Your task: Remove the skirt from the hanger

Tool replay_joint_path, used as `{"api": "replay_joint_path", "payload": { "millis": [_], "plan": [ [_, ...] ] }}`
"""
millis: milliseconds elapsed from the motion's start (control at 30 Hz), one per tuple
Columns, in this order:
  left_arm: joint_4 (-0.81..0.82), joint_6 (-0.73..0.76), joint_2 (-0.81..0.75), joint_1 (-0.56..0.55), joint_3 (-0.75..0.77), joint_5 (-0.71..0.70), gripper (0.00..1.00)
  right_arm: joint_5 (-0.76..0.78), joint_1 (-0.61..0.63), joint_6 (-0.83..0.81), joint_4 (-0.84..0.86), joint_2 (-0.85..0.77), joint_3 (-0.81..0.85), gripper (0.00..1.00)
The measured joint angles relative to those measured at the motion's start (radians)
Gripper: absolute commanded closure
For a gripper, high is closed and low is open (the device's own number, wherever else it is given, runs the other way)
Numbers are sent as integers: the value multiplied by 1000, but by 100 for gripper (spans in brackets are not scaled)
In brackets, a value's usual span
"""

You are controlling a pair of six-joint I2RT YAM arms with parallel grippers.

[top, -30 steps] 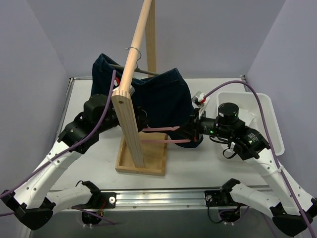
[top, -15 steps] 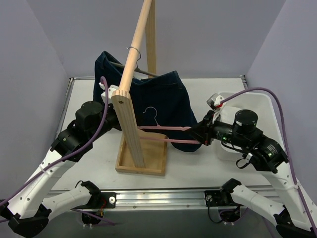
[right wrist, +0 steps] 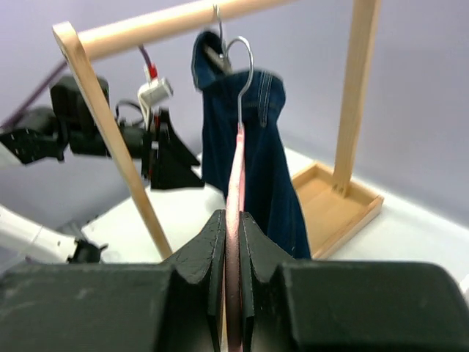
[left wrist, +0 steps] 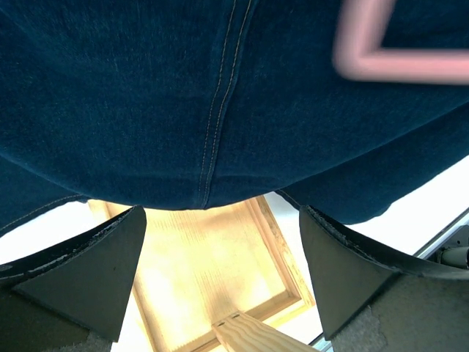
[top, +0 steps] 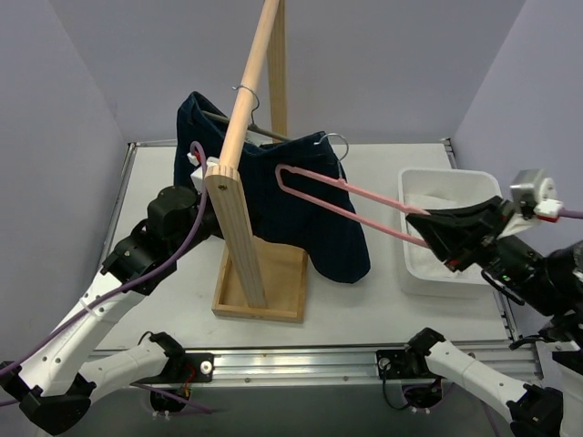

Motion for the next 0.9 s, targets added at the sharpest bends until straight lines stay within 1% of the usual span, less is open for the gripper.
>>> {"api": "replay_joint_path", "payload": {
  "millis": [167,333,600,800,900],
  "plan": [
    [8,-8,21,0,-5,0,6,82,2,-10,-13,12,145,100],
    [13,-9,27,0,-14,0,6,129,15,-13,-9,54,280,100],
    [21,-13,43,0,-21,4,6,232,56,-58,102,104,301,100],
    [28,-26,59,0,-36,20,6,344,88,-168,208,272,410,100],
    [31,-28,59,0,-43,23,6,362,91,-217,256,407,458,100]
  ]
}}
